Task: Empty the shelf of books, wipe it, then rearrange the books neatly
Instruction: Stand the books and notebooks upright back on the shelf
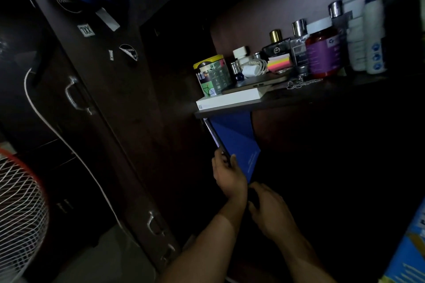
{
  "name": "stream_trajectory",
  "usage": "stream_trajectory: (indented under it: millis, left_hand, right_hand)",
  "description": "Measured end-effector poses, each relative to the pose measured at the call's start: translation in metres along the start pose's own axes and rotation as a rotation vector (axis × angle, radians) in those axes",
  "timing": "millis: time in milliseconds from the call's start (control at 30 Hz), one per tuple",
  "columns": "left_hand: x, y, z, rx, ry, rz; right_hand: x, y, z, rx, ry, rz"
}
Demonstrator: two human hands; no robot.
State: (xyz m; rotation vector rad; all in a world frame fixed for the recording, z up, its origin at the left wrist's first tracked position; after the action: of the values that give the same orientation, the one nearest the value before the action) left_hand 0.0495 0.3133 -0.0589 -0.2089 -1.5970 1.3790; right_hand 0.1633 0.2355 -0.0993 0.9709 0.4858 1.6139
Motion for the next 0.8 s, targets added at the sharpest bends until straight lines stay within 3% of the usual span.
stream_trajectory:
  millis: [133, 467, 567, 733, 800]
  left_hand:
    - [0.003, 0.002, 0.009, 0.09, -0.071, 0.037]
    - [-0.001, -0.003, 0.011, 0.052, 0.026, 0.041]
    - [-0.022, -0.01, 0.025, 0.011, 0.091, 0.029]
    - [-0.1, -0.039, 0.01, -0.186, 0.655, 0.272]
    - [-0.139, -0.071, 0.005, -0.248, 0.897, 0.384]
  right_hand:
    - [0.001, -0.002, 0.002, 0.027, -0.022, -0.021]
    - [0.0, -0.003, 0.003, 0.06, -0.034, -0.048]
    - [-0.01, 0.005, 0.015, 0.123, -0.107, -0.054]
    - [-0.063, 0.021, 0.056, 0.257, -0.291, -0.152]
    - [-0.092, 0.026, 0.086, 0.177, -0.378, -0.151]
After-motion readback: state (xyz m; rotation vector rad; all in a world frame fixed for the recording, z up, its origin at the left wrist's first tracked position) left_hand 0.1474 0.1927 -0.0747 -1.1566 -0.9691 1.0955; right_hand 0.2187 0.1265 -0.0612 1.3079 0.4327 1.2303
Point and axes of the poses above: each hand's wrist, its own x-axis towards the middle knuckle, its own z-axis out of the back of the hand, y = z × x, the point moved 6 cm from there along x, towards the middle knuckle, and after that the axes turned 2 degrees about -y, right-handed, at the moved point
